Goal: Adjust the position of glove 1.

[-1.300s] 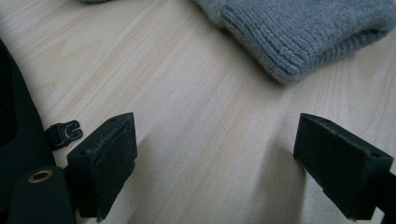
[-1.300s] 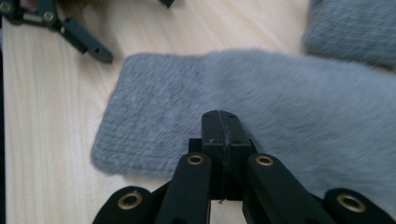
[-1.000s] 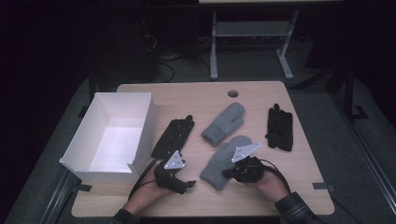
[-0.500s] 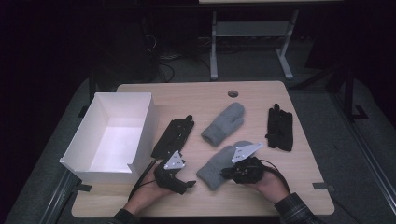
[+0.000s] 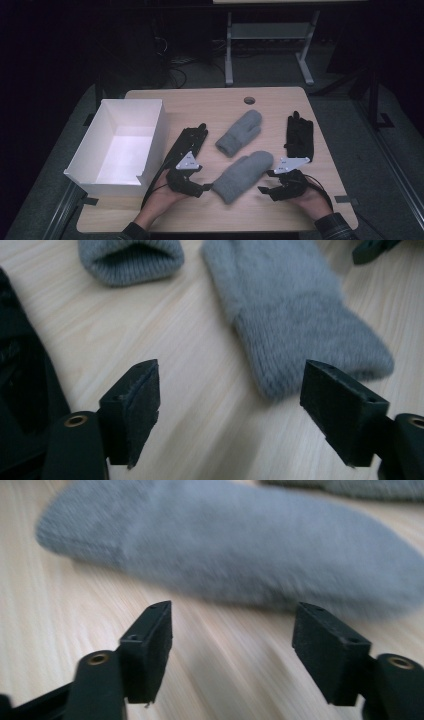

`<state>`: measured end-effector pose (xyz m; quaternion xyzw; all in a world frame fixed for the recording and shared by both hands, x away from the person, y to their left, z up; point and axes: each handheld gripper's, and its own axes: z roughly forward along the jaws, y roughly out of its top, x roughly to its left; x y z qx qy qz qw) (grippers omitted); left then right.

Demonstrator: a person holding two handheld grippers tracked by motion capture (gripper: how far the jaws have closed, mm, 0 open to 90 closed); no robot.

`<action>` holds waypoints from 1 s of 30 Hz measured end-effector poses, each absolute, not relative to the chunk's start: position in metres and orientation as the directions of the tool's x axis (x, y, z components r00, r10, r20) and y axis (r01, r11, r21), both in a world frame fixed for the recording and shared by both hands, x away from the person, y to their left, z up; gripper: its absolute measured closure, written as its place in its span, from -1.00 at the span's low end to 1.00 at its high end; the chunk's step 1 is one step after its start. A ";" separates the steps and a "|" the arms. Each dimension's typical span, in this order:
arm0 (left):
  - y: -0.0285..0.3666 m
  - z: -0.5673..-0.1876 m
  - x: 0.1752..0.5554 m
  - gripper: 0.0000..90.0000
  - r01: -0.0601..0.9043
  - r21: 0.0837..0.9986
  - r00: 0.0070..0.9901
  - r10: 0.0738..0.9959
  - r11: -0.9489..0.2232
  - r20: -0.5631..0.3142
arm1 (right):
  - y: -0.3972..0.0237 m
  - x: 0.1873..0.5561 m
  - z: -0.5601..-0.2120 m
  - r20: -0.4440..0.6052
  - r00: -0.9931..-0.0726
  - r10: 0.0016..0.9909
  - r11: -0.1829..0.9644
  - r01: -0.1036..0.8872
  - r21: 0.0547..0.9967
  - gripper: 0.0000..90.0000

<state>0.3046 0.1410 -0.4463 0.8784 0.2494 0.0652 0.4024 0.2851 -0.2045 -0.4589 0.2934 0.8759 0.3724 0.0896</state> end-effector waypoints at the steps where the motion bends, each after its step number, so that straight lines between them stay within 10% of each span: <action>1: 0.139 -0.445 0.307 -0.40 0.386 0.740 0.869 0.487 -0.551 -0.091 | -0.208 0.285 -0.461 0.067 -0.810 0.583 0.549 0.453 0.702 -0.33; 10: 0.115 -0.435 0.332 0.07 0.363 0.758 0.887 0.450 -0.542 -0.104 | -0.222 0.289 -0.469 0.058 -0.792 0.608 0.525 0.455 0.719 -0.46; 30: 0.063 -0.458 0.356 0.22 0.375 0.702 0.893 0.440 -0.605 -0.097 | -0.219 0.292 -0.481 0.036 -0.784 0.620 0.525 0.448 0.724 -0.68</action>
